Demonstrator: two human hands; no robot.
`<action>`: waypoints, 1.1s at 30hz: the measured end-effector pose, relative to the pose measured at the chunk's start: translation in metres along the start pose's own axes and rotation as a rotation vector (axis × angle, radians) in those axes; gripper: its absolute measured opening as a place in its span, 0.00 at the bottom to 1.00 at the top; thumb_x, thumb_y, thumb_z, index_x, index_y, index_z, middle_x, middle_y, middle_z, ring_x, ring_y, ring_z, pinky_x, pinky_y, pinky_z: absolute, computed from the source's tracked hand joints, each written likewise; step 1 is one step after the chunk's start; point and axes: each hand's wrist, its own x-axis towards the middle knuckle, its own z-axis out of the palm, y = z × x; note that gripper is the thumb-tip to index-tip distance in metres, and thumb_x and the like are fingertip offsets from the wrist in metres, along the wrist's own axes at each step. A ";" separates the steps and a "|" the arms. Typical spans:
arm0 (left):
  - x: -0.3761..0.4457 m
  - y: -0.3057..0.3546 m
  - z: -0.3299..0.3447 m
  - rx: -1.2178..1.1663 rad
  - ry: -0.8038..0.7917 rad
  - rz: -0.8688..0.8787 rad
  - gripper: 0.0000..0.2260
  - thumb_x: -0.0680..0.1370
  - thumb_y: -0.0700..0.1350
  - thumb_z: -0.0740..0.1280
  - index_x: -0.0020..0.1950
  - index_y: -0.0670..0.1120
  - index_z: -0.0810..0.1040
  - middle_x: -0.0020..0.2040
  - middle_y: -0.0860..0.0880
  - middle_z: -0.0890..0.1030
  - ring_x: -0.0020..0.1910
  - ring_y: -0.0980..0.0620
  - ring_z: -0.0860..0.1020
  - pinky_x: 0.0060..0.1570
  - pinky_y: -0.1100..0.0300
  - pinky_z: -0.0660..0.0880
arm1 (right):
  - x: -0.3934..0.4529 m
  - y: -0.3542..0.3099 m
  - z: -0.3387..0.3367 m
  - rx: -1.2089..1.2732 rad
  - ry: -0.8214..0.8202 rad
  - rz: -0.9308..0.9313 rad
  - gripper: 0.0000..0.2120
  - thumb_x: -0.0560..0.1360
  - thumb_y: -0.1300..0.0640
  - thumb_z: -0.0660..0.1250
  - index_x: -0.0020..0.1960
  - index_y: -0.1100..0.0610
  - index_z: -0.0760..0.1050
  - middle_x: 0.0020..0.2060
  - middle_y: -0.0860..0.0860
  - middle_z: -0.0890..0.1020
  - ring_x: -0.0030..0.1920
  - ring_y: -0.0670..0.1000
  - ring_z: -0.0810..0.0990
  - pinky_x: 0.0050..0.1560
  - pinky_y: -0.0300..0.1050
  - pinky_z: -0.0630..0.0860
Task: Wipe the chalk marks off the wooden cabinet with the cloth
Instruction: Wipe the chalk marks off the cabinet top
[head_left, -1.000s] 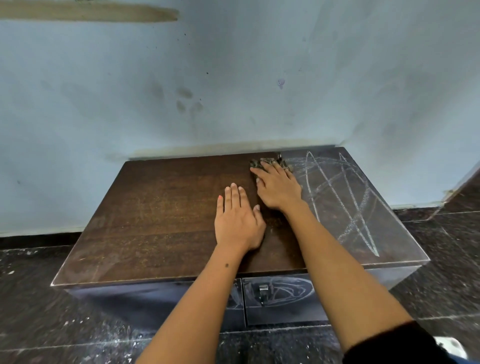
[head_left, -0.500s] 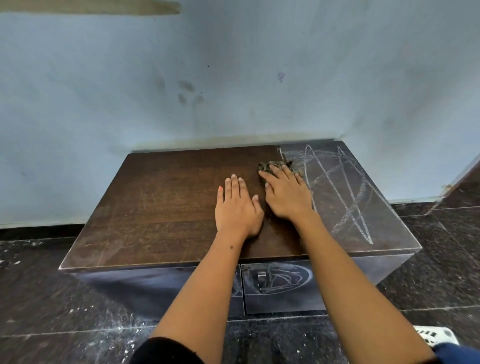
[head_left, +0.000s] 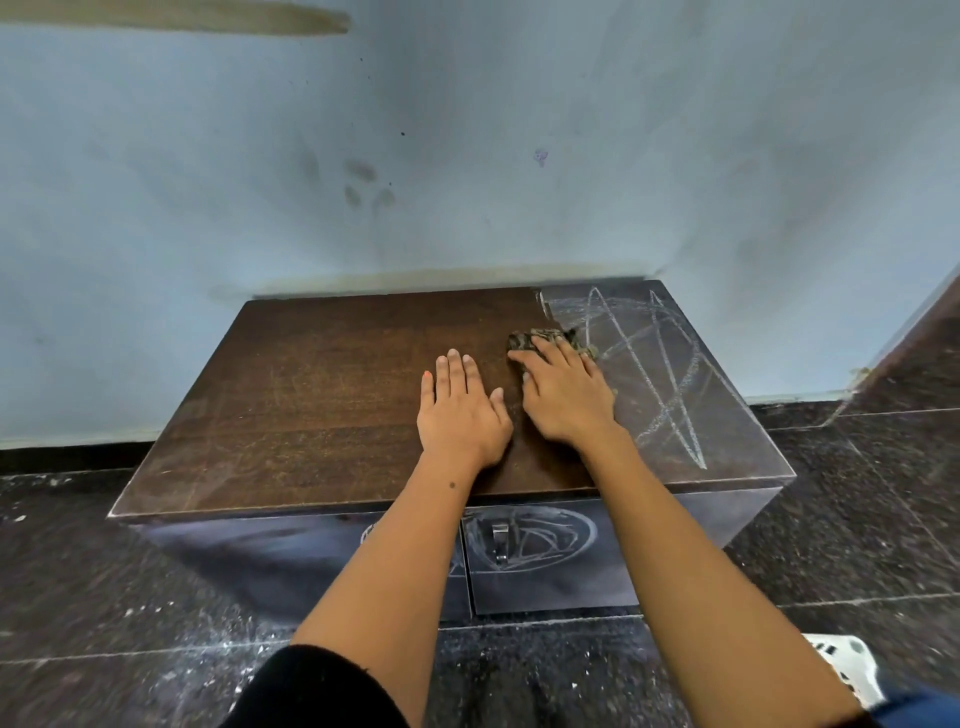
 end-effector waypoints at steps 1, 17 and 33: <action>-0.003 0.001 0.001 -0.005 -0.001 0.001 0.27 0.82 0.53 0.44 0.77 0.40 0.45 0.78 0.42 0.44 0.77 0.46 0.43 0.74 0.50 0.40 | -0.002 -0.001 0.000 -0.002 -0.001 0.001 0.21 0.81 0.52 0.49 0.73 0.44 0.60 0.76 0.48 0.57 0.76 0.52 0.50 0.75 0.53 0.48; -0.014 0.001 0.003 -0.018 0.054 0.013 0.26 0.82 0.53 0.44 0.77 0.41 0.47 0.78 0.43 0.46 0.77 0.46 0.44 0.74 0.50 0.41 | -0.023 0.009 -0.003 -0.004 0.003 -0.004 0.21 0.81 0.51 0.50 0.73 0.42 0.61 0.76 0.47 0.57 0.76 0.50 0.49 0.75 0.52 0.47; 0.001 0.034 0.009 -0.063 0.044 0.042 0.26 0.82 0.51 0.44 0.77 0.41 0.47 0.78 0.44 0.46 0.77 0.48 0.44 0.74 0.50 0.41 | -0.046 0.024 -0.002 -0.023 0.054 0.005 0.20 0.81 0.51 0.48 0.73 0.43 0.61 0.75 0.46 0.58 0.76 0.49 0.51 0.75 0.51 0.48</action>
